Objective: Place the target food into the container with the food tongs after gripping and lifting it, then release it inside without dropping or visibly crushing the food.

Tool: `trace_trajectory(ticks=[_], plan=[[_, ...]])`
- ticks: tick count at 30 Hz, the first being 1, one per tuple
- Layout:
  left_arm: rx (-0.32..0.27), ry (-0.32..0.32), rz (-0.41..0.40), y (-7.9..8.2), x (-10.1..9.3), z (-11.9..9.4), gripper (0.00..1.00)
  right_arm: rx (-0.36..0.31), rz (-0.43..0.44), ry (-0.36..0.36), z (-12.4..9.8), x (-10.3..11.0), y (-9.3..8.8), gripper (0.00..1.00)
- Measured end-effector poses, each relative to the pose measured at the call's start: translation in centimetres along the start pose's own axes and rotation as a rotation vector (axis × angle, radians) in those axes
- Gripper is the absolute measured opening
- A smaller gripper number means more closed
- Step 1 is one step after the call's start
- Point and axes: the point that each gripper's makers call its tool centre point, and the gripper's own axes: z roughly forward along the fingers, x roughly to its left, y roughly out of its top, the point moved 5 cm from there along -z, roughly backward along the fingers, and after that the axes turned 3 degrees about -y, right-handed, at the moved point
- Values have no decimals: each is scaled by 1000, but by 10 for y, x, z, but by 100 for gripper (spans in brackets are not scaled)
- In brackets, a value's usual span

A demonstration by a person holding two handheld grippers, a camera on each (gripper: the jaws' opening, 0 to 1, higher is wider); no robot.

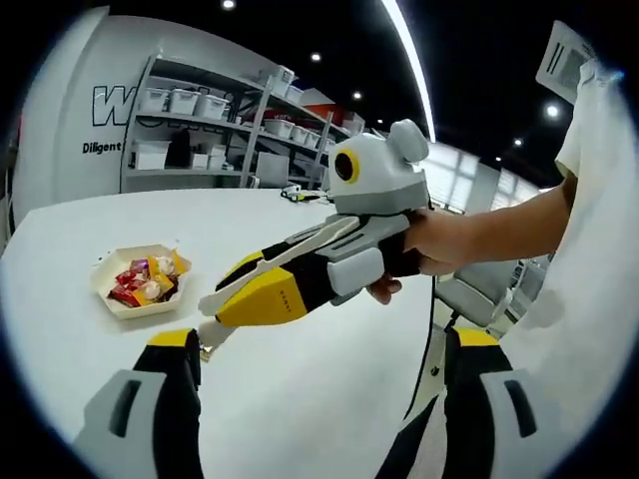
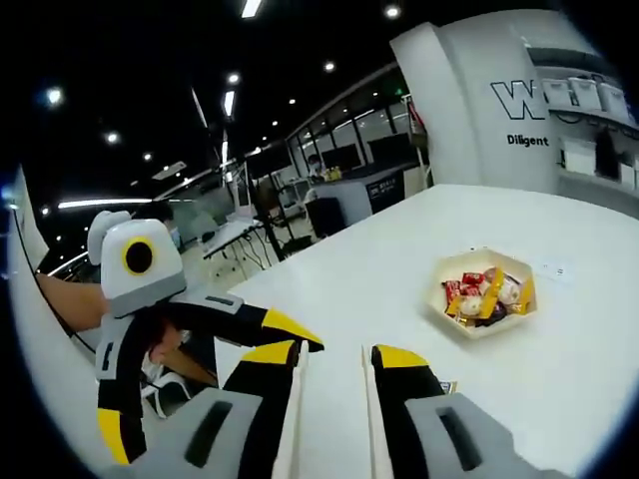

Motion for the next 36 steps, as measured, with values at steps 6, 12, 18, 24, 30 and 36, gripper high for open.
trace_trajectory(ticks=[6, 12, 18, 24, 30, 36], plan=[[-22, -5, -11, 4, -1, -1, 99, 1, 22, 5, -1, 1, 4, 24], [-20, 17, 45, 11, 3, -9, 91, -5, 169, 35, -5, 3, 8, 24], [5, 61, 175, 12, 10, -11, 85, 5, 185, 66, -5, 12, 10, 24], [26, 109, 259, 7, 20, -16, 65, 5, 176, 70, -6, 14, 10, 24], [38, 133, 287, 7, 27, -20, 49, 14, 170, 71, -10, 16, 8, 24], [43, 118, 291, 7, 26, -20, 23, 37, 170, 72, -12, 17, 2, 24]])
